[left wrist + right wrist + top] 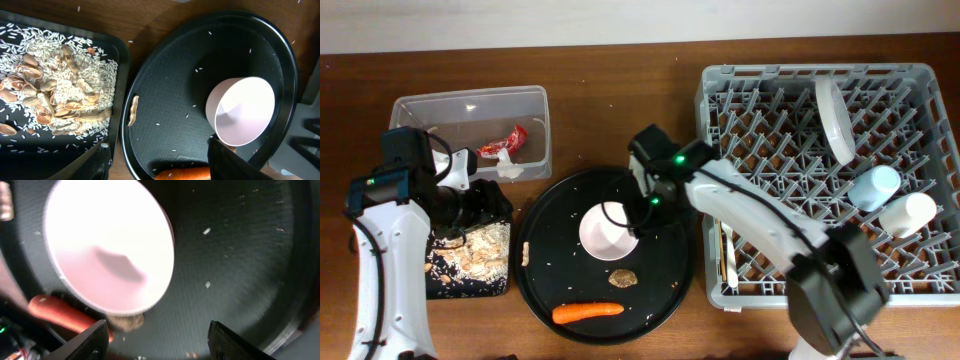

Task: Sort waste into correct bins and load items into the dishwasher rack
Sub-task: 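Grasp the pink bowl from the platter with the right gripper, then place the pink bowl upright in the rack's back row with the right gripper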

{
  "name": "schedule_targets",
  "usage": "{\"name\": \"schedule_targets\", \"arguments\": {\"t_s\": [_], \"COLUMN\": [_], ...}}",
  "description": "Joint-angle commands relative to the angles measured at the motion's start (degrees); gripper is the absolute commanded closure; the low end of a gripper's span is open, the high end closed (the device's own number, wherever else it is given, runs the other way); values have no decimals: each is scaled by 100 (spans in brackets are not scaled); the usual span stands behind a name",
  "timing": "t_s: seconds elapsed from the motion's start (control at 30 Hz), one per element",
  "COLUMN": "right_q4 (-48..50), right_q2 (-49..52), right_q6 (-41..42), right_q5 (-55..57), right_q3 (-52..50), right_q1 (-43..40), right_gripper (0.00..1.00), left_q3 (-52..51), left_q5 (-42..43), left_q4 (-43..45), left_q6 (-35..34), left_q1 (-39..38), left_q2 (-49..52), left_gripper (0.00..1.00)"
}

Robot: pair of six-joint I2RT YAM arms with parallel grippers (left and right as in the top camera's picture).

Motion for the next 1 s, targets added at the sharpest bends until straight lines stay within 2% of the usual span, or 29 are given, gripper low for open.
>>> {"name": "schedule_targets", "arguments": {"t_s": [0.0, 0.33, 0.47, 0.6, 0.77, 0.97], "right_q4": [175, 514, 514, 511, 442, -682], "right_q2": [358, 822, 826, 826, 726, -129], "right_q6": [256, 428, 428, 428, 422, 354], "right_q5": [26, 33, 33, 31, 61, 1508], "right_q3": [0, 0, 0, 0, 83, 999], "right_q1": [70, 96, 96, 96, 9, -413], "right_gripper": [34, 62, 76, 96, 96, 96], "left_q3": [-42, -68, -68, -68, -68, -68], "left_q5": [83, 83, 83, 83, 83, 83], "left_q4": [26, 52, 50, 50, 50, 55], "left_q6": [-55, -55, -55, -55, -55, -52], "left_q1": [26, 26, 26, 26, 26, 26], "left_q2": [-66, -63, -63, -63, -63, -63], "left_gripper": [37, 37, 37, 37, 37, 37]}}
